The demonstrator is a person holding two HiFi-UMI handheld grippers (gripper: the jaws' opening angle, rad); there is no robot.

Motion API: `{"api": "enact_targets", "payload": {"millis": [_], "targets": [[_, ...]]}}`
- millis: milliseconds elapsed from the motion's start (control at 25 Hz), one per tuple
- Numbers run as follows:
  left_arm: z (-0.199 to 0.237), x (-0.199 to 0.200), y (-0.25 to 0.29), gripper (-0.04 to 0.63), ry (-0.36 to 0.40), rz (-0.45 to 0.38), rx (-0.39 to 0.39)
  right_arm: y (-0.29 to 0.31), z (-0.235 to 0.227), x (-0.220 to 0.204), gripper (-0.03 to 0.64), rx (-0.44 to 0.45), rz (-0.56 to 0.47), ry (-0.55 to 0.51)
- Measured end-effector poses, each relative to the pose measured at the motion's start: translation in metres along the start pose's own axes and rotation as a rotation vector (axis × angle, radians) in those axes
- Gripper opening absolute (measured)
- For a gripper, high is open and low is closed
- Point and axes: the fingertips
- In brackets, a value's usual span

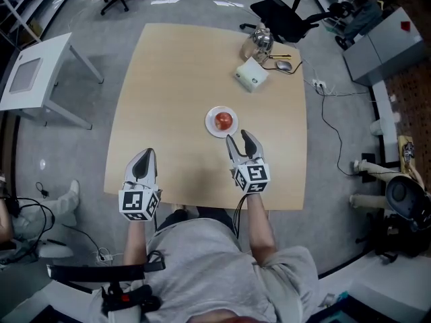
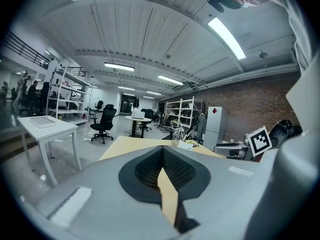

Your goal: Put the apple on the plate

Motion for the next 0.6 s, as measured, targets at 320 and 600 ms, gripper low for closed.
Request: {"api": "enact_targets", "payload": {"millis": [320,600], "targets": [[0.001,0.003,0.0,0.02,0.003,-0.036,-0.02,-0.015,0.012,0.002,0.193,-0.018,-0.031,-0.002],[0.004,0.018,-0.024,0.02,0.004,-0.053,-0.036,-0.043,0.043,0.016,0.158,-0.041,-0.056,0.004]]}}
Point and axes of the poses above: the fingertips, and each gripper's own axes: y forward along the fingers, z to its left, x out of its top, and after that the axes turned 15 degrees about x, right-handed
